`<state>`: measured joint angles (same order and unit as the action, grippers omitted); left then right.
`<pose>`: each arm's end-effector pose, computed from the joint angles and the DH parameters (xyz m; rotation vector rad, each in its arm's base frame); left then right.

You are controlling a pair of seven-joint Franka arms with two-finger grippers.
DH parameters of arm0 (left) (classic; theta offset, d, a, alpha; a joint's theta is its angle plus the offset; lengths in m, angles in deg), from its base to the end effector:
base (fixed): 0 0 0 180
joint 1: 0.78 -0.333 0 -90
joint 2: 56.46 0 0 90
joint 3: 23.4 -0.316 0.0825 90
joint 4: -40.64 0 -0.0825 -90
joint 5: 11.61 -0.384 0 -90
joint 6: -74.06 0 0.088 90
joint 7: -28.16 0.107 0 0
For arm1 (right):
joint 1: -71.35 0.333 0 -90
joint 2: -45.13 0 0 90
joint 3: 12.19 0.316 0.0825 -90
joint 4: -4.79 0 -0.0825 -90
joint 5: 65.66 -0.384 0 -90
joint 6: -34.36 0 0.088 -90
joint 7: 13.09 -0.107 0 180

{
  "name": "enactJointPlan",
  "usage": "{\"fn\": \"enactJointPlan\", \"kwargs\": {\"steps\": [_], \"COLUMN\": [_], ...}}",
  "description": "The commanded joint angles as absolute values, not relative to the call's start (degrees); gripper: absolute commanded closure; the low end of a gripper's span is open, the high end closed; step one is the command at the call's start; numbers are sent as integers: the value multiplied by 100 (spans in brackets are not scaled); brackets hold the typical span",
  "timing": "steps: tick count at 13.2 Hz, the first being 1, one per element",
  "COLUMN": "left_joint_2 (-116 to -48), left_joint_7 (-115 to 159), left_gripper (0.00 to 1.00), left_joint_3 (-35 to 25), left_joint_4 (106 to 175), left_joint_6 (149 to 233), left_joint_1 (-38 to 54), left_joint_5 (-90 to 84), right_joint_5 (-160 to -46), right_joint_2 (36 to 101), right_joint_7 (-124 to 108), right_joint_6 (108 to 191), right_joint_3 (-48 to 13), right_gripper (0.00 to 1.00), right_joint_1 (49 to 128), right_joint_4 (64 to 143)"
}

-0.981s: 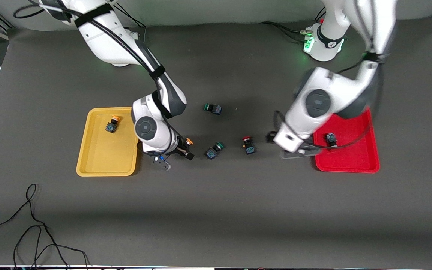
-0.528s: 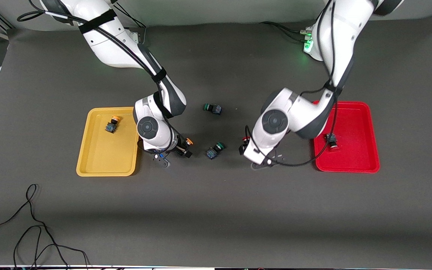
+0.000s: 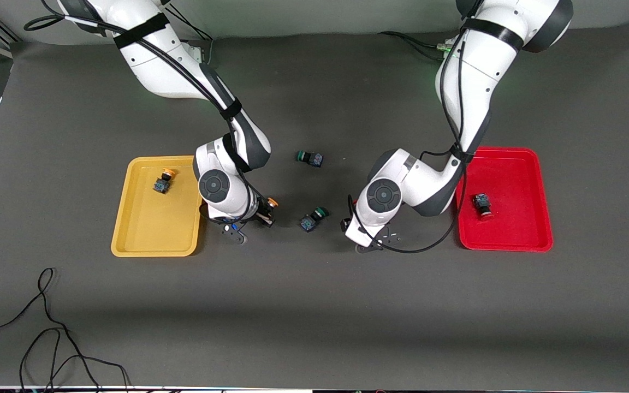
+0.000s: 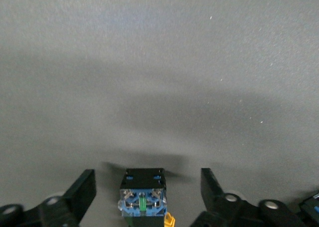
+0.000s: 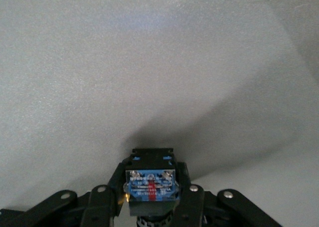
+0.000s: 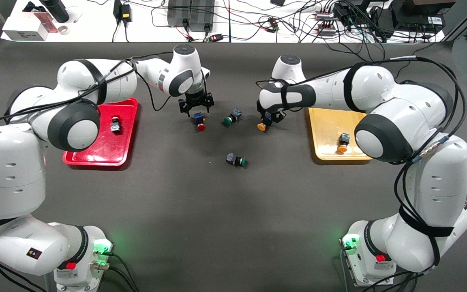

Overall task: Place red and yellow buttons in trays
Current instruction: 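Place the orange button in the yellow tray while the left gripper places the red button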

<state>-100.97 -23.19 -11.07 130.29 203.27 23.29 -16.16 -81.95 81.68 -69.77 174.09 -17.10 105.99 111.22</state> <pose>0.5714 -0.3937 0.1875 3.0898 0.4094 -0.1764 0.5489 0.3168 0.1703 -2.9032 1.0221 0.1893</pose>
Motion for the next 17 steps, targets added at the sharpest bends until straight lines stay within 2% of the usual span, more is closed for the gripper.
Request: {"fn": "enactJointPlan", "kwargs": {"steps": [1,2,3,5,7,9,10,13,17], "left_joint_2": [-10076,-10059,-10050,-10050,-9901,-9463,-9208,-8584,-7477], "left_joint_7": [-2501,-2510,-2519,-2528,-2475,-2222,-1889,-835,1553], "left_gripper": [59,69,75,79,80,80,80,80,80], "left_joint_3": [-1180,-1171,-1171,-1171,-1145,-1145,-1153,-1153,-1188], "left_joint_4": [13003,12994,12994,13002,12845,12556,12519,12659,14150], "left_joint_6": [19985,19905,19887,19834,19362,18520,18220,17402,17293], "left_joint_1": [2427,2427,2427,2427,2366,2199,2120,1498,-47], "left_joint_5": [-1671,-1663,-1662,-1654,-1645,-1357,-1216,-951,-1020], "right_joint_5": [-8121,-8121,-8121,-8104,-7755,-7183,-7155,-7259,-8443], "right_joint_2": [7793,7609,7407,6880,6265,5868,5806,6093,7016], "right_joint_7": [-6777,-6672,-6514,-6250,-5864,-5111,-4462,-2545,-1514], "right_joint_6": [17157,16851,16491,15622,14594,14169,14089,14263,15912], "right_joint_3": [-1702,-1693,-1711,-1755,-2025,-2368,-2814,-3871,-3908], "right_gripper": [91,91,91,91,91,91,91,91,91], "right_joint_1": [10484,10397,10326,10169,10124,10124,10115,10002,9886], "right_joint_4": [11140,11096,11009,10877,10771,10858,10980,11095,11753]}}
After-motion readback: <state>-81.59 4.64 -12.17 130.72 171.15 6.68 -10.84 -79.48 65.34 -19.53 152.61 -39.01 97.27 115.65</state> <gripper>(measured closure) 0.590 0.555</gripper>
